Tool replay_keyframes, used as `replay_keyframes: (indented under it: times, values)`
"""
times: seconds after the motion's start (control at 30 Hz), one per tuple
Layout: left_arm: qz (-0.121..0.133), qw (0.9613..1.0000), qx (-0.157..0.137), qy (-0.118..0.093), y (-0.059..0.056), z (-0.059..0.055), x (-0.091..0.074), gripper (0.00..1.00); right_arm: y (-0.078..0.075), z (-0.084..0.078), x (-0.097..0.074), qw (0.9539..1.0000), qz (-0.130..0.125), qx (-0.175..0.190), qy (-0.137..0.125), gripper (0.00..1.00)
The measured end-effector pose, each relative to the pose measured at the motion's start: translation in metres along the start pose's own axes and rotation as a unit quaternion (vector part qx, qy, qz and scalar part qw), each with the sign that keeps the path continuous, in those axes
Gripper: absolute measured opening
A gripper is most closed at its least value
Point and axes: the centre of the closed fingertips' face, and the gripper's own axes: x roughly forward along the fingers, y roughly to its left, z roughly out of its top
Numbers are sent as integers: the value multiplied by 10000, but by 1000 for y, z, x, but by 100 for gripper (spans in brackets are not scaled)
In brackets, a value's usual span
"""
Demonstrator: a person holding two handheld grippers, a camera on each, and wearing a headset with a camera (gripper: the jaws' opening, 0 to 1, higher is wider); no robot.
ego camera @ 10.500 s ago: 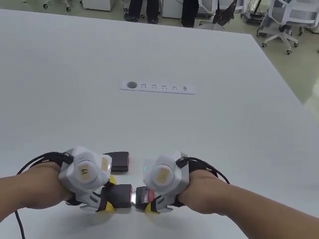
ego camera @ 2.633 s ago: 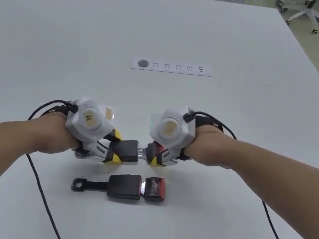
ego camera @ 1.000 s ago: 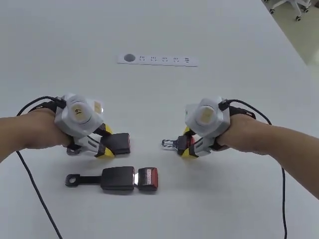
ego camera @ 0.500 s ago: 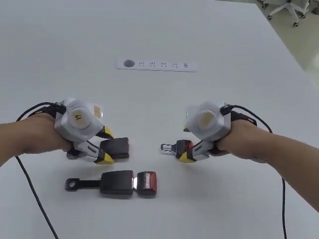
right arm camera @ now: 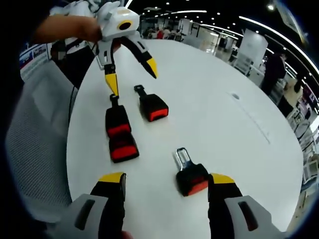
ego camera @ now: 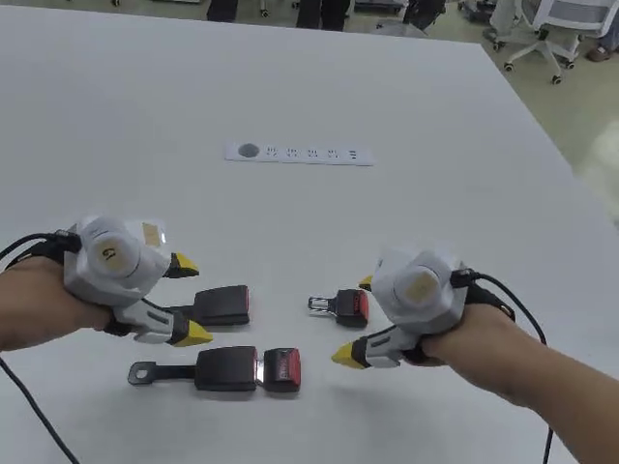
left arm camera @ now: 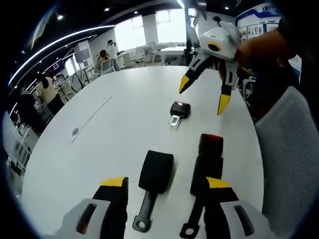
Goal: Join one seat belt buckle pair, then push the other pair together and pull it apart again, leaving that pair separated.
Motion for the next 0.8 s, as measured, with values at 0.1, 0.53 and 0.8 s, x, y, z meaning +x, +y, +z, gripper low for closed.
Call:
replay_keyframes:
  times: [0.1,0.53,0.8]
  values:
    - [161,9994,-269,-123,-8,-9,-11,67,8,2,-8,9997,-62,212,-126,70]
    - [733,9930,-917,-162,-38,-54,-52,87,34,-13,-34,9934,-262,996,-508,86]
    - [957,9880,-1187,-248,-44,-68,-68,93,39,-17,-41,9911,-365,1094,-658,92]
